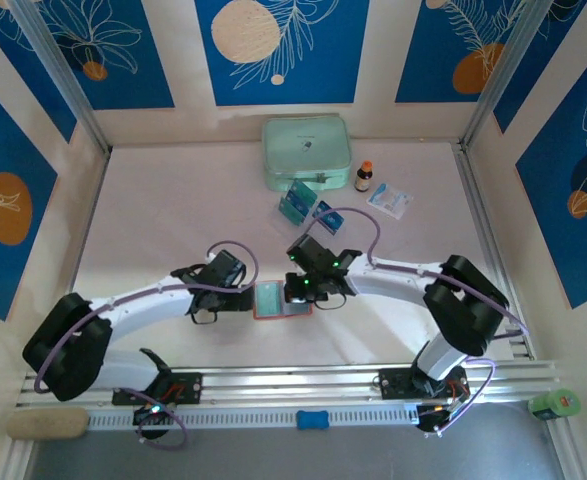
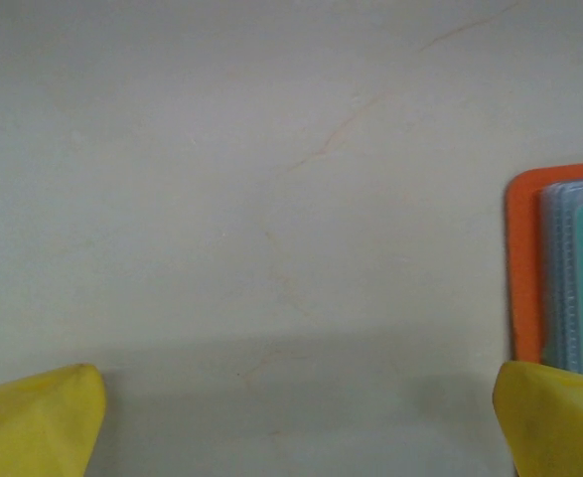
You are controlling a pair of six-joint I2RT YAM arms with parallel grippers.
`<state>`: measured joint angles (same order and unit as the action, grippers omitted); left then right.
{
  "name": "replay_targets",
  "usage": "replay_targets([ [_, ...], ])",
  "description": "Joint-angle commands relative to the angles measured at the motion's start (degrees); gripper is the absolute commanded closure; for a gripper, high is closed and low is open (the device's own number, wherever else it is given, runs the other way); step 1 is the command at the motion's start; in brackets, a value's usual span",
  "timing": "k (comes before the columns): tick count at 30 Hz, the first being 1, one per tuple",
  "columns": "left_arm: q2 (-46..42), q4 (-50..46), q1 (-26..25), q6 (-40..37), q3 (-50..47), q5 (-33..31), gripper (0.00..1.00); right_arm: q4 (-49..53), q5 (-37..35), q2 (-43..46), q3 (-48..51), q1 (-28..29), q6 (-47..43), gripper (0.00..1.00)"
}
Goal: Put the credit cards into the card holder
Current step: Touch the card holder at the center of the table.
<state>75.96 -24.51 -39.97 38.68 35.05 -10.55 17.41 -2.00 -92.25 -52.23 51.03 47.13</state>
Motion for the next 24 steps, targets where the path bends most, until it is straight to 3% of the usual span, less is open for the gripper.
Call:
replay_targets([
  [1, 1.2, -0.6, 0.4, -0.3, -0.2, -0.4, 0.00, 0.1, 1.2, -2.4, -2.2, 1.0, -0.1, 1.00],
  [24, 4.4, 2.0, 0.3, -0.9, -0.5, 0.8, 0.00, -0.5, 2.6, -8.9, -5.5, 2.8, -0.1, 1.00],
])
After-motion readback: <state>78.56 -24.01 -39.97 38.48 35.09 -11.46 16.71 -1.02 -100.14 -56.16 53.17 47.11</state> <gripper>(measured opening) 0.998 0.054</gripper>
